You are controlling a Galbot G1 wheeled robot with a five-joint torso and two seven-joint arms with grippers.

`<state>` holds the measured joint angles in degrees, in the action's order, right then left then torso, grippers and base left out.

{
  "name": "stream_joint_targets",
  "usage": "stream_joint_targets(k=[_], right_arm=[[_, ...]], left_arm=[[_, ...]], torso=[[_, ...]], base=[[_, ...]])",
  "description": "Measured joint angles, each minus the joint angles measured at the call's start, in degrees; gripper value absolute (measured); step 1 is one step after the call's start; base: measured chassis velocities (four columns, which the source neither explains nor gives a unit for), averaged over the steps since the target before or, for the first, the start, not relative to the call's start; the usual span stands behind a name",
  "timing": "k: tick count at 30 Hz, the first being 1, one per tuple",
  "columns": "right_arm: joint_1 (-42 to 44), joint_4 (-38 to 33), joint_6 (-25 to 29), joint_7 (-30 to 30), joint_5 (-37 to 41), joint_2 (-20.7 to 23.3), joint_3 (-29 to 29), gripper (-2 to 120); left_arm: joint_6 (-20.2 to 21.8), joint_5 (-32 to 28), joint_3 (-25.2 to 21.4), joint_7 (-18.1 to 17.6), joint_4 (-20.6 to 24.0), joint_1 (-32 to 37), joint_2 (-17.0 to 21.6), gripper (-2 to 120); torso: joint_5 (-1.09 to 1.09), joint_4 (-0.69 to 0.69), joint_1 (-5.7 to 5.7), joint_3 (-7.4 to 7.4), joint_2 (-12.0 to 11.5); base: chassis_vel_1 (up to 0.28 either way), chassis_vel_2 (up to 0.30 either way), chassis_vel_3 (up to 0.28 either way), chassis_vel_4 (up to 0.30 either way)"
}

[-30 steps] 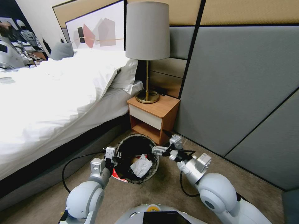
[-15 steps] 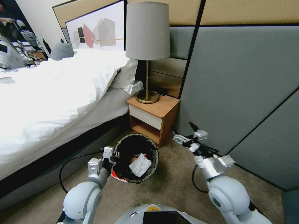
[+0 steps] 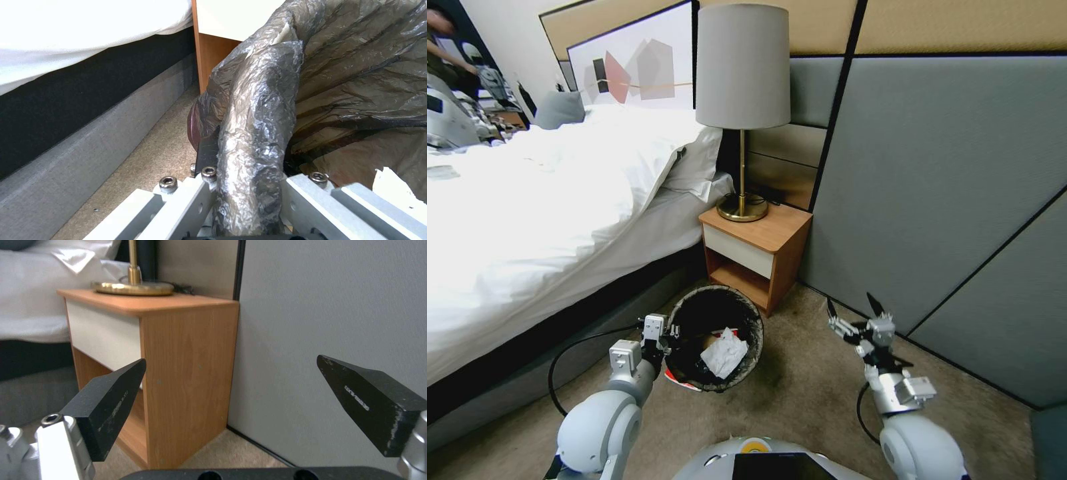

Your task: Pick up the trash bin, then pick up the garbage from the floor and place it into the trash bin.

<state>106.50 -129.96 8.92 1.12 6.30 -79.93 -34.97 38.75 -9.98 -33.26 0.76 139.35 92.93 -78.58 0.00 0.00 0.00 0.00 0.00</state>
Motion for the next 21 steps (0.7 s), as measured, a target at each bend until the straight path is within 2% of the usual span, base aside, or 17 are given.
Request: stream_joint_targets(k=[11, 21], right_arm=[[2.9, 1.3, 3.2, 0.3, -0.3, -1.0, -0.1, 100], [2.9, 0.9, 3.6, 0.4, -0.1, -1.0, -0.4, 100]], left_arm=[[0.0, 0.7, 0.0, -0.1, 0.0, 0.4, -0.2, 1], [1.0, 1.9, -0.1, 0.3, 0.9, 1.0, -0.4, 1]], torso=[[0.0, 0.0, 0.0, 0.0, 0.0], [0.0, -0.01, 0.0, 0.0, 0.0]], base=[[0.0, 0.0, 0.0, 0.0], [0.0, 0.0, 0.0, 0.0]])
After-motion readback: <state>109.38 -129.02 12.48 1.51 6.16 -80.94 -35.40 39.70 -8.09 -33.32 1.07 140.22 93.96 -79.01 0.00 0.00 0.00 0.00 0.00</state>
